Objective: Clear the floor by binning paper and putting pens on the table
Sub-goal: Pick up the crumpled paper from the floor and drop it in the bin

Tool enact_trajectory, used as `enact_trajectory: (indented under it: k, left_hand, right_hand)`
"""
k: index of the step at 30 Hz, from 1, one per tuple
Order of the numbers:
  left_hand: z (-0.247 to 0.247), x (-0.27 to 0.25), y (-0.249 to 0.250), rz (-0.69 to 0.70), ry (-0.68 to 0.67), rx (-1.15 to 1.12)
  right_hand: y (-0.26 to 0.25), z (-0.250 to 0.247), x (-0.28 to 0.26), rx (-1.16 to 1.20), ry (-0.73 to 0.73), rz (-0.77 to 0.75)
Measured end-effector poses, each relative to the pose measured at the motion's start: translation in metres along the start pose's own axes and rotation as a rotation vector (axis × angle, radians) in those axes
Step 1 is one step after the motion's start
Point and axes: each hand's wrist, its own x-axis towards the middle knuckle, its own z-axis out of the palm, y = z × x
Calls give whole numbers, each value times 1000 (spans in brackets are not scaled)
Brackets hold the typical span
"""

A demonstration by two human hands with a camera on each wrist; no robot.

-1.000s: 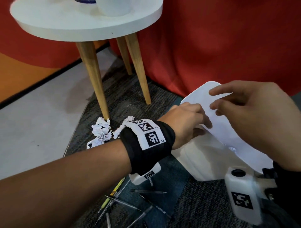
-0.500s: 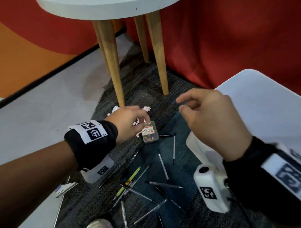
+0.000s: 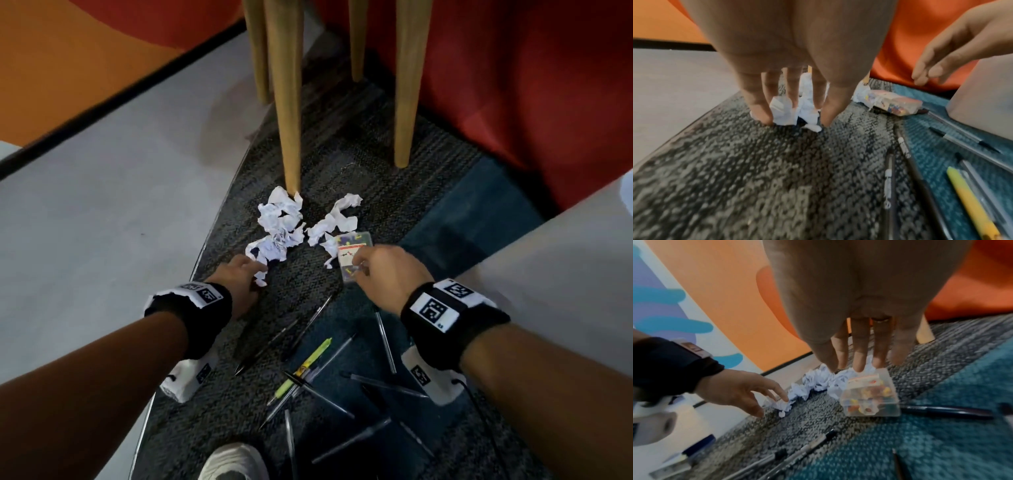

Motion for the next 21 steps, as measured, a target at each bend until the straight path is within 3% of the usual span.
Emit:
enact_trajectory:
  k: [7, 14, 17, 21]
  left_hand:
    - [20, 12, -8, 63, 37, -29]
    - [19, 14, -19, 114, 170, -293]
    - [21, 13, -25, 74, 276, -390]
    - [23, 11, -31, -83, 280, -612]
  right_hand:
    - [-24, 30, 58, -188, 38, -225]
    - [-30, 43, 82, -444, -91, -14]
    - [-29, 48, 79, -549, -30, -56]
    - [-31, 47, 78, -578, -57, -84]
